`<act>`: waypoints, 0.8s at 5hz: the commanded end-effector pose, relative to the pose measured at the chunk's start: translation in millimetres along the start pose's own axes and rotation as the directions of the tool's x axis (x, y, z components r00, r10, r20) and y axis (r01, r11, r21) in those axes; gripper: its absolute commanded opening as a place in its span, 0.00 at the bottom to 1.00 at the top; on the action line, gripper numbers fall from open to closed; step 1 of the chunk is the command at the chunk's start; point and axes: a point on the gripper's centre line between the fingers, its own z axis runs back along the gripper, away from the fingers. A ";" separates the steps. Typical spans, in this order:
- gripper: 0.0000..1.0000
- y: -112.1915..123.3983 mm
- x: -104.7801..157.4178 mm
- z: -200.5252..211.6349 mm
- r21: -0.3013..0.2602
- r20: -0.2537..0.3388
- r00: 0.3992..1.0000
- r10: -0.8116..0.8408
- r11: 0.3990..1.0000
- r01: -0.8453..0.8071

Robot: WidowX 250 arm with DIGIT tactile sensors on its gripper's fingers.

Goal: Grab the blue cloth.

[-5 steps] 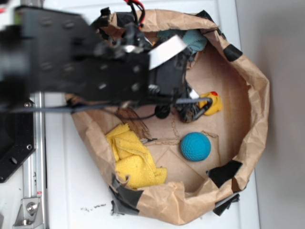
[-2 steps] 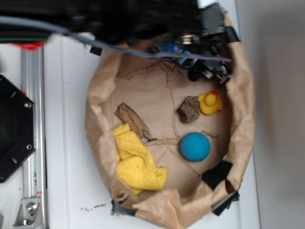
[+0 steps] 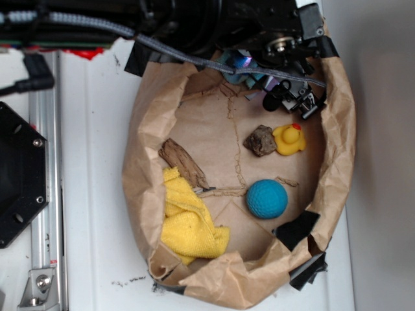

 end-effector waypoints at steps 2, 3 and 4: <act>0.00 -27.9 -8.9 40.5 -0.075 0.128 0.975 -0.179 0.979 0.190; 0.00 -37.8 -21.4 66.2 -0.085 0.170 0.962 -0.214 0.969 0.230; 0.00 -50.0 -30.2 90.7 -0.111 0.202 0.947 -0.251 0.954 0.277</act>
